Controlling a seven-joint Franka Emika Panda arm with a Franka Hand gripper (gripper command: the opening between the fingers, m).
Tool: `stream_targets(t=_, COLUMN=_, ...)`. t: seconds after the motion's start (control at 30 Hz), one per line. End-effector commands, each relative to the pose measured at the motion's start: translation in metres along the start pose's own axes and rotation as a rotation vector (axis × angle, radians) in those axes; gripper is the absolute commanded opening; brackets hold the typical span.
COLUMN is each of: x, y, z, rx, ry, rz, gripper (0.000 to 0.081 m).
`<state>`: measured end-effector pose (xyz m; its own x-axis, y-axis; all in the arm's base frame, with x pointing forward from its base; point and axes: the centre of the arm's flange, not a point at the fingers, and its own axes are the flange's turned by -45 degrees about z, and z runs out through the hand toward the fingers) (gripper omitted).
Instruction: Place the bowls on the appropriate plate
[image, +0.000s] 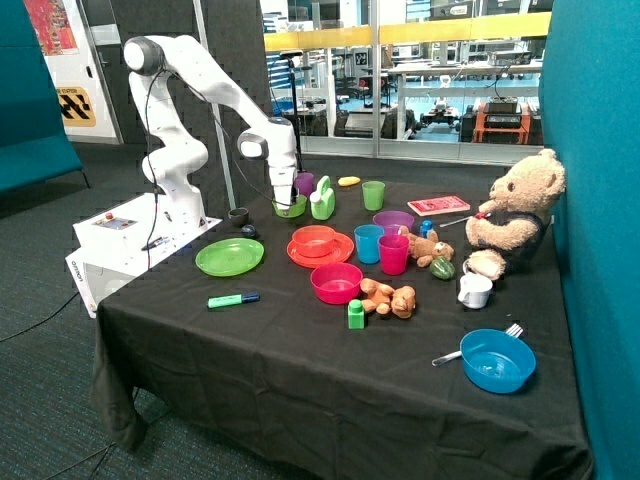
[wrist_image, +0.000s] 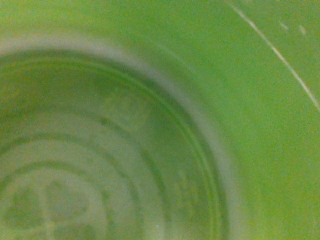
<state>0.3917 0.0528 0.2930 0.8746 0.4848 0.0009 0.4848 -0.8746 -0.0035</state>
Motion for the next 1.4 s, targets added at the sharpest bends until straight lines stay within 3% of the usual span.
stream_targets(t=0.0, x=-0.001, y=0.001, z=0.002, rx=-0.0035, ry=-0.0009, rz=0.005, gripper=0.0000)
stream_targets(t=0.47, x=-0.002, y=0.004, z=0.001, rx=-0.0035, ry=-0.0009, rz=0.010, gripper=0.0000)
stream_targets(t=0.87, x=0.015, y=0.030, z=-0.039, rx=-0.0035, ry=-0.0008, rz=0.065, gripper=0.0000)
stream_targets(t=1.37, x=0.004, y=0.063, z=-0.056, rx=-0.0035, ry=-0.0007, rz=0.161, gripper=0.0000)
